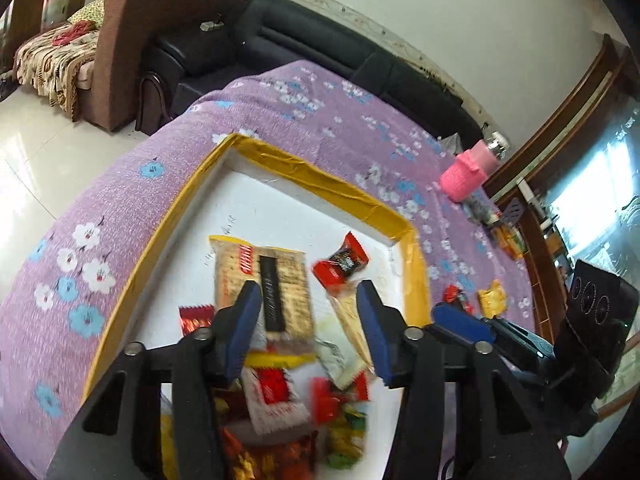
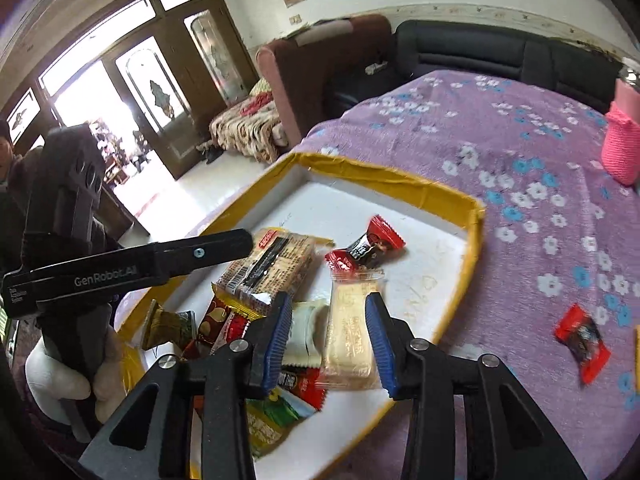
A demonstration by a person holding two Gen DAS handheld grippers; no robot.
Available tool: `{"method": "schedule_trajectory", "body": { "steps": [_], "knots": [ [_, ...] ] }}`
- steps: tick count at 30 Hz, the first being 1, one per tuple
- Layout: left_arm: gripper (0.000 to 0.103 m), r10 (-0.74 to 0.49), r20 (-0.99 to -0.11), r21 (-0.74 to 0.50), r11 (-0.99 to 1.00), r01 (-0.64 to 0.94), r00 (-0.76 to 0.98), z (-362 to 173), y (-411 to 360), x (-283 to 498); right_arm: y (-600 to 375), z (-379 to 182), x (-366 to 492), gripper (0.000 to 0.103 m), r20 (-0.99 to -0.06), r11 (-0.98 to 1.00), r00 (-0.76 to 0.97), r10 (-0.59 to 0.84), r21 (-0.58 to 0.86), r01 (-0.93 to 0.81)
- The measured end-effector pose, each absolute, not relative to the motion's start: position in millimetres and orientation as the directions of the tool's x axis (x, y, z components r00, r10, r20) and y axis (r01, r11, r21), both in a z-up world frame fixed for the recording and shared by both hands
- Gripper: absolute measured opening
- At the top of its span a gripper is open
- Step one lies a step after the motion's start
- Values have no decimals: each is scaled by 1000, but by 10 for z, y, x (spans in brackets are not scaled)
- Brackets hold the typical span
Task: Organize snacks
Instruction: 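Carry both items over the tray and open both grippers, then grasp the yellow cracker bag with the right gripper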
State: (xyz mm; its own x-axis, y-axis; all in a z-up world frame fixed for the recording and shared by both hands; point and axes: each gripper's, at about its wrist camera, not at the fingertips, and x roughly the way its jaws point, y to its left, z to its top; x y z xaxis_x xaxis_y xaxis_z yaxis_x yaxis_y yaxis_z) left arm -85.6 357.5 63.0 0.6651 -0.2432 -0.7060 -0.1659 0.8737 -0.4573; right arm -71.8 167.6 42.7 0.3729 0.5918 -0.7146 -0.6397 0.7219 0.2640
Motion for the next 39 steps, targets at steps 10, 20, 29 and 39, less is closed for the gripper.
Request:
{"method": "schedule_trajectory", "body": {
  "steps": [10,20,29,39],
  "knots": [
    [71,-400,-627,-540,841,-4,669,904,2796,-1064,-400,914,-744,52,-621,865,603,501,344,-364],
    [71,-456,-705,-497,864,79,544,722,1966,-885,-1478,475,-361,54,-685,917,633,361,385,-108],
    [71,-430,-718,-465,881,82,547,742,1924,-920,-870,20,368,58,-784,944,557,274,329,-2],
    [71,-422,-712,-471,880,63,561,698,2061,-950,-754,-103,347,45,-810,972,546,211,234,-29]
  ]
}}
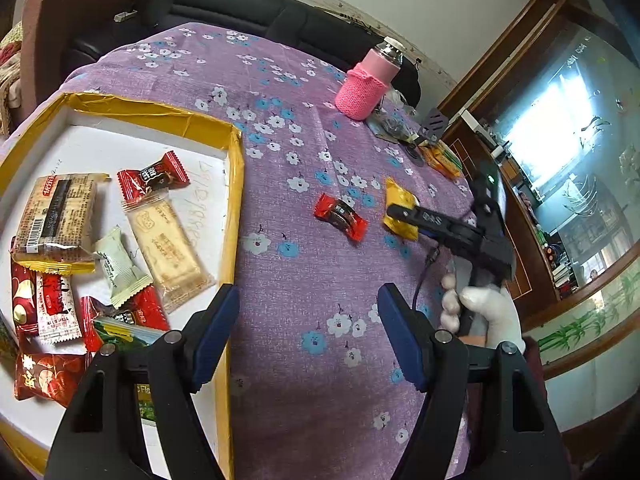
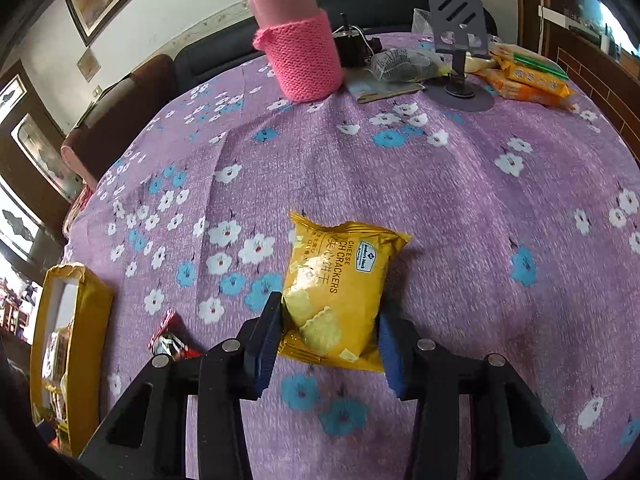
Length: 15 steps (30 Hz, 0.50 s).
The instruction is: Organize snacks
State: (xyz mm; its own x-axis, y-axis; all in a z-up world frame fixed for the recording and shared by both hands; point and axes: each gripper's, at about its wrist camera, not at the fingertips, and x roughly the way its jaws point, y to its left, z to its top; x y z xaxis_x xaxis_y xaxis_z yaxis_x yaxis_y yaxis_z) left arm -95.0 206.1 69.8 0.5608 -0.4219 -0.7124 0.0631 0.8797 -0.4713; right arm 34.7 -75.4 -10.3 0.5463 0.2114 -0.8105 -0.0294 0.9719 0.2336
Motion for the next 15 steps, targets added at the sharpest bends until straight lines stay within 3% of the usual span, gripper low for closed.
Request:
{"method": "schedule_trajectory", "body": {
  "steps": [9,15],
  "knots": [
    [71,-439,-733,-465,881,88,519,651,1700,-804,-974,36,-290,45,-765,963,590,258,251,-96],
    [71,-422,-777,-429,898,97,468,489,1189,-352,-1142,11,-325,45,-723,923,586,365,361,-130]
  ]
}}
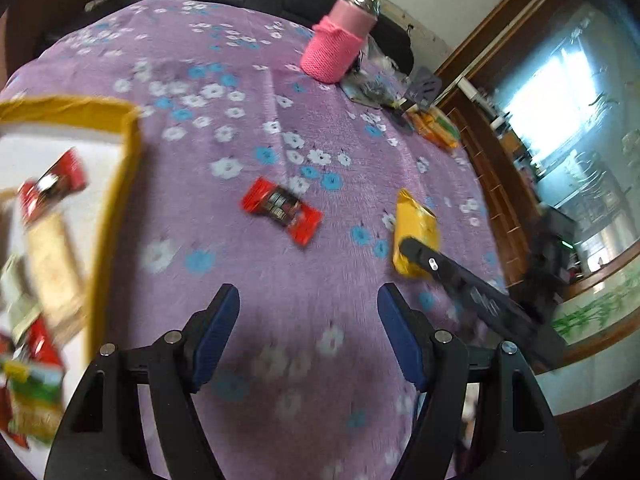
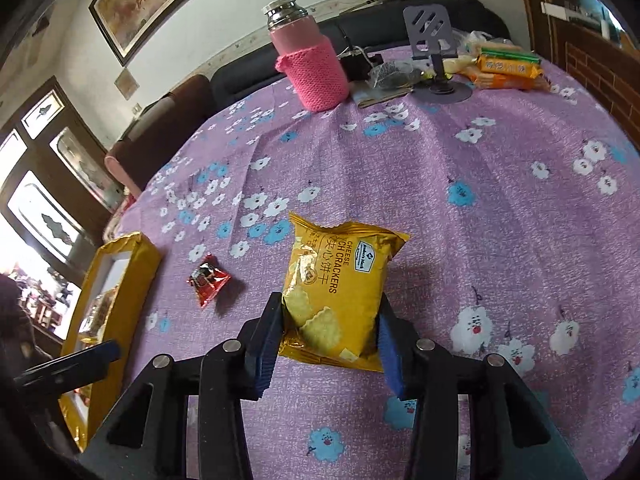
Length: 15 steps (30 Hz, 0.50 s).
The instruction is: Organize snacks
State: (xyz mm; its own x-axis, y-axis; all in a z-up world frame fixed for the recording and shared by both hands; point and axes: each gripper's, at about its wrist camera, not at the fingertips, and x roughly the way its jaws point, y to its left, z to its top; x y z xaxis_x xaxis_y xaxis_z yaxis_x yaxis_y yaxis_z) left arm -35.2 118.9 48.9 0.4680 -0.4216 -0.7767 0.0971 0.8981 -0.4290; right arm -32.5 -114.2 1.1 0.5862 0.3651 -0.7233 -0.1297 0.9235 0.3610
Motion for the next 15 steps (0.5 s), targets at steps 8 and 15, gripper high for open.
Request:
{"method": "schedule_trajectory", "body": {
  "steps": [8,15],
  "knots": [
    [69,-252,-839,-239,967,88,482,163,838,313,-1219,37,-317,45,-696,901,593,405,412,-132],
    [26,-191,-832,-109,977,184,521,124,722,206,-1237,-23,-269,45,-705,896,575,415,428,-122]
  ]
}}
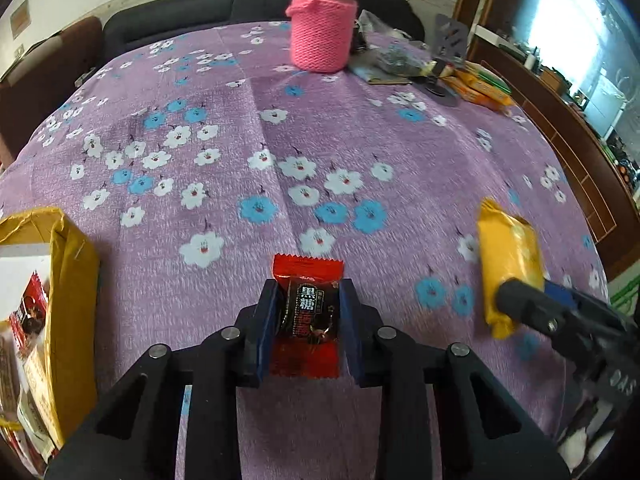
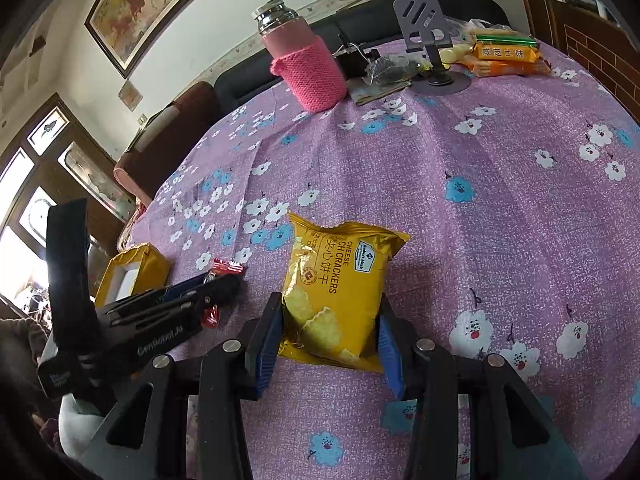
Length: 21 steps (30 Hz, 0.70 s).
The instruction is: Organize snacks
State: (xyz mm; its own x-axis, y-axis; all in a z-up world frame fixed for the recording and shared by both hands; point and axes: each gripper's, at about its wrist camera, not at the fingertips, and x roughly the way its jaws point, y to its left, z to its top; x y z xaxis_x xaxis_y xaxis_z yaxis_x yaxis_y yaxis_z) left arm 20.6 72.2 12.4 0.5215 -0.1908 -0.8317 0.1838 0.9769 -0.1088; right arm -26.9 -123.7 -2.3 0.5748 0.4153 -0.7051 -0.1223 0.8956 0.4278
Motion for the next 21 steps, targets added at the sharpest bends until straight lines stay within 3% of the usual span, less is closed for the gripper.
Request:
{"method": "schedule_trajectory", "body": {
  "steps": [10,16,21],
  "knots": [
    [22,-303,-745,-230,953,197,594,549,1081,-424,-1178,72,-364,45,-658,885,611,440,432,-172],
    [22,-273,-661,-262,957,126,699,888,1706,-1033,-1071,80,-421,45,-656,885,608,447,421,-197],
    [22,-274,-629,-367,930,33,728,854,2330,-1381,-847,161,-552,45,-638,881,612,467,397,-259]
  ]
}}
